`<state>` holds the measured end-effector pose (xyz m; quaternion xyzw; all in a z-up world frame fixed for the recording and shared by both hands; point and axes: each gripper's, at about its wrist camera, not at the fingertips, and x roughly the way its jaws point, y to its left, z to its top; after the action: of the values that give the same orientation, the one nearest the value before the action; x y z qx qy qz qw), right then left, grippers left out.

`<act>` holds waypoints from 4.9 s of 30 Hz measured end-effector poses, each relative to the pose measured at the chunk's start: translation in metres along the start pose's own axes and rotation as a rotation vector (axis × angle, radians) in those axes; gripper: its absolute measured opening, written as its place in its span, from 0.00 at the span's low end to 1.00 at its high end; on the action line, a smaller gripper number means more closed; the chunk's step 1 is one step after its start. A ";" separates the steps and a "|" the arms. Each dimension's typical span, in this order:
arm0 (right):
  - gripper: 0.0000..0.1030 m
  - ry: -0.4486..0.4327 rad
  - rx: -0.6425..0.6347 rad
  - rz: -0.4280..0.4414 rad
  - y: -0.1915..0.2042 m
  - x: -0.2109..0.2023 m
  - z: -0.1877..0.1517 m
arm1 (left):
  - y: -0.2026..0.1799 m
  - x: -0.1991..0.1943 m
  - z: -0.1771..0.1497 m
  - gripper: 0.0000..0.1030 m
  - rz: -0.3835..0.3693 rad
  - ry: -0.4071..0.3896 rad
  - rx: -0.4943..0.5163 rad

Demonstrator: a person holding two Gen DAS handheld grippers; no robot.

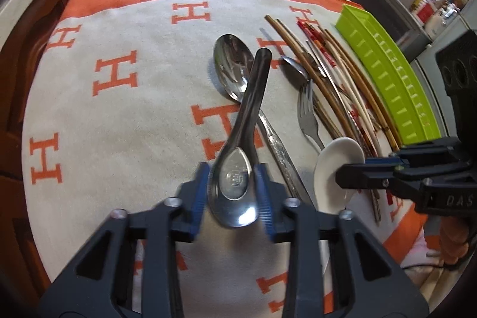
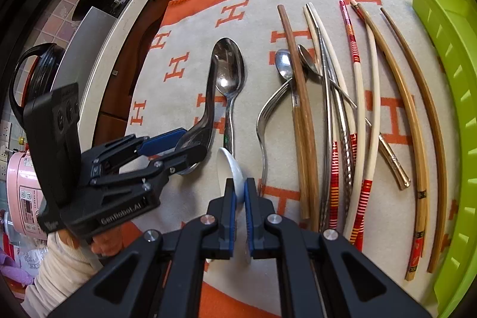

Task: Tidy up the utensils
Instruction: 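Close the left gripper on the metal soup spoon handle while the right gripper holds the white spoon, then carry both spoons into the green tray and open both grippers, then grasp a plain brown wooden chopstick with the right gripper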

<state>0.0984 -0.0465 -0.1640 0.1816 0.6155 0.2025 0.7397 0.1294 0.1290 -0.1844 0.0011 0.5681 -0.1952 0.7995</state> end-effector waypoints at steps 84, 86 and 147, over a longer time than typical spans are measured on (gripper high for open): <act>0.25 0.057 0.108 -0.054 -0.179 -0.095 0.011 | -0.228 0.045 0.113 0.04 0.001 -0.040 -0.230; 0.25 0.056 0.098 -0.057 -0.174 -0.093 0.006 | -0.221 0.046 0.113 0.08 -0.017 -0.032 -0.255; 0.18 0.005 0.178 -0.521 -0.078 -0.050 0.087 | -0.075 -0.042 0.051 0.44 0.128 -0.038 -0.261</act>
<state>0.1815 -0.1412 -0.1473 0.0806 0.6588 -0.0490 0.7464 0.1402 0.0618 -0.1114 -0.0705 0.5723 -0.0683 0.8142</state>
